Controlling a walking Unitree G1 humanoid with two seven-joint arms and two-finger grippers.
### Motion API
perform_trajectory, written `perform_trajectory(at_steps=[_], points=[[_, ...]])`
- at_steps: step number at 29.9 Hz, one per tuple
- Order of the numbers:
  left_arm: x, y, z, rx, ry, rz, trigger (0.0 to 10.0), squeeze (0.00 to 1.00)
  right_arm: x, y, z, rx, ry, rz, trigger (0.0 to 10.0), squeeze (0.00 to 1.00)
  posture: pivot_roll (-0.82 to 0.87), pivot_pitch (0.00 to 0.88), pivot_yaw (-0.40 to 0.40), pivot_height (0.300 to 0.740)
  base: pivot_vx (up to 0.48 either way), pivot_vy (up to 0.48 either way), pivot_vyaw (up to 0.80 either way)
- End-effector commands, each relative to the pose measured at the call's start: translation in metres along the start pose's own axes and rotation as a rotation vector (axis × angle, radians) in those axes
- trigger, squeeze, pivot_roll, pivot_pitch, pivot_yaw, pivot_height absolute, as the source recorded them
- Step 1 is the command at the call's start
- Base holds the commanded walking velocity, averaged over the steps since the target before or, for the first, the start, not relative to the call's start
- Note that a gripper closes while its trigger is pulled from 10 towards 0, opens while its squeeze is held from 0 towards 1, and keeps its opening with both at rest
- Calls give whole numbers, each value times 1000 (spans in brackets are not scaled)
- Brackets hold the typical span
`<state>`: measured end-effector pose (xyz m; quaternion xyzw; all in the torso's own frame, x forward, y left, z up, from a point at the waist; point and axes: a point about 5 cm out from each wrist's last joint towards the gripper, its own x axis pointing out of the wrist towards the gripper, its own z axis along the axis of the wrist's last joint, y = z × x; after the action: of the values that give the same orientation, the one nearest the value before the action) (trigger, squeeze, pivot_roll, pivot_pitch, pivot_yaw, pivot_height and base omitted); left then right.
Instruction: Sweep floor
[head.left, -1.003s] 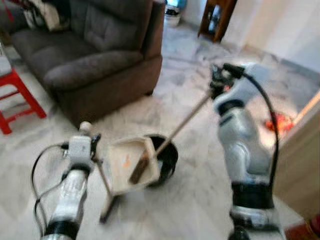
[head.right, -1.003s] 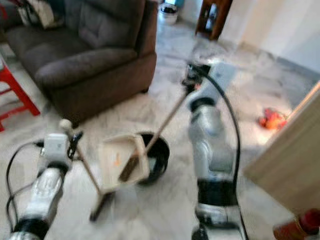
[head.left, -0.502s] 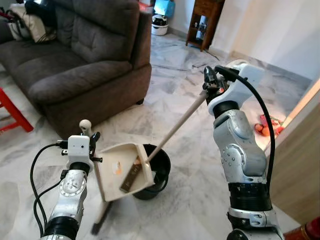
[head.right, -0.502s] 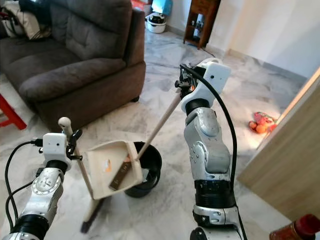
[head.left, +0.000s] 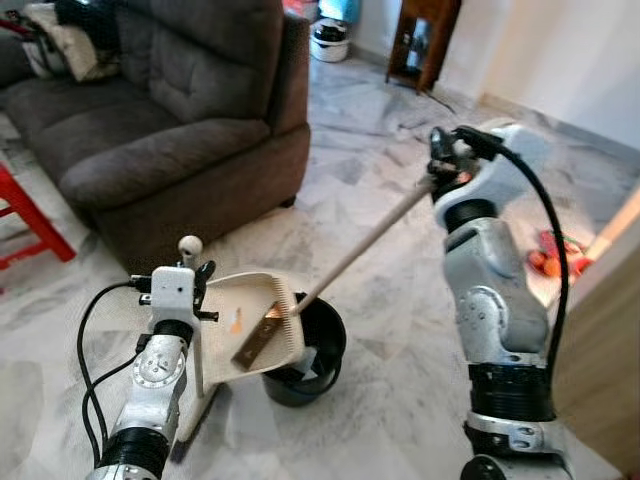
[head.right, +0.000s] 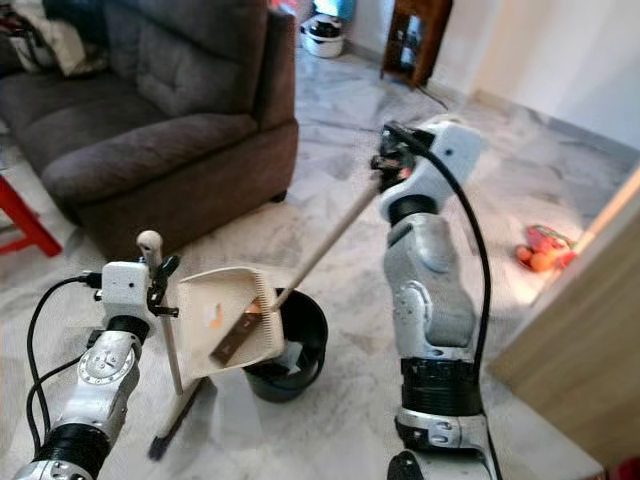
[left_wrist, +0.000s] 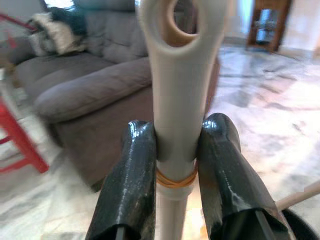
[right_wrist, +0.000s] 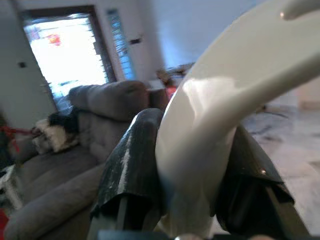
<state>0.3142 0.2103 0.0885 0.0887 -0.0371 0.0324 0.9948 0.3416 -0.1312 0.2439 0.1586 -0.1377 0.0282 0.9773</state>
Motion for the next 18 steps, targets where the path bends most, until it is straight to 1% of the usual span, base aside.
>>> perform_trajectory(at_steps=[1,13,18], points=[[5,0,11,-2,-53,-3,10000,0,0,16,23,40,-122,69,10000,0,27,0,-46,740,251,0,0],[5,0,12,1,-55,-4,10000,0,-1,20,24,38,-139,88,10000,0,27,0,-47,740,252,0,0],[5,-1,13,-2,-69,-17,10000,0,-2,23,21,35,-139,97,10000,0,27,0,-46,740,0,0,0]])
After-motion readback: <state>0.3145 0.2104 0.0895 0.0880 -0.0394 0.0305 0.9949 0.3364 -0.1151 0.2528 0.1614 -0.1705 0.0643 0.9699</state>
